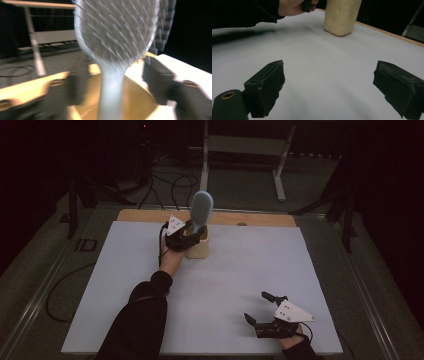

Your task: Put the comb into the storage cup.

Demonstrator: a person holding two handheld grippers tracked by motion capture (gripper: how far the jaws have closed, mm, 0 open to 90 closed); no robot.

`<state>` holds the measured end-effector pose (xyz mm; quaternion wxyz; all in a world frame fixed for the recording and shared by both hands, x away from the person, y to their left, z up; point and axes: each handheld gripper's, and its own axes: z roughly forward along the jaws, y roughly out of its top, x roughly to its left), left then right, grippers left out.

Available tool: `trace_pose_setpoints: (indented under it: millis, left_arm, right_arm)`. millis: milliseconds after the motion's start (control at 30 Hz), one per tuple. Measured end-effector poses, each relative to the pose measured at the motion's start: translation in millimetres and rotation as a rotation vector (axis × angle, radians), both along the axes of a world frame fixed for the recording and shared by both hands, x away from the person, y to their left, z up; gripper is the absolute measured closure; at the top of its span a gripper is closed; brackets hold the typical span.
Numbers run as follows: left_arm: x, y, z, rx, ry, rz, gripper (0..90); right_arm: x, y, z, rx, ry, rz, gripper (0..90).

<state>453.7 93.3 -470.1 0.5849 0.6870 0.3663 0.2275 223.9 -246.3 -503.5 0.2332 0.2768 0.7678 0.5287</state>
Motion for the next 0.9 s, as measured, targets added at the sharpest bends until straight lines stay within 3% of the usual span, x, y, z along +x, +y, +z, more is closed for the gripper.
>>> trace_pose_setpoints:
  millis: [67, 167, 267, 633, 900]
  left_arm:
    - [-1.6, -1.4, 0.5, 0.021, -0.022, -0.024, 15.6]
    - [-1.6, -5.1, 2.0, 0.054, -0.017, -0.041, 7.7]
    - [-1.4, -7.0, 2.7, 0.059, -0.009, -0.048, 2.2]
    - [-1.6, -6.7, 4.8, 0.073, 0.003, -0.073, 0.0]
    - [-2.9, -5.1, 8.7, 0.083, 0.025, -0.119, 0.0]
  right_arm:
    - [0.0, 0.0, 0.0, 0.0, -0.001, 0.0, 9.3]
    - [-0.1, 0.2, 0.0, 0.0, 0.0, 0.0, 9.3]
    - [-0.2, 0.2, 0.1, 0.0, -0.002, 0.002, 9.3]
    - [-0.1, 0.0, 0.3, 0.002, -0.003, 0.001, 9.3]
    - [0.0, 0.2, 0.5, 0.0, -0.006, 0.002, 9.3]
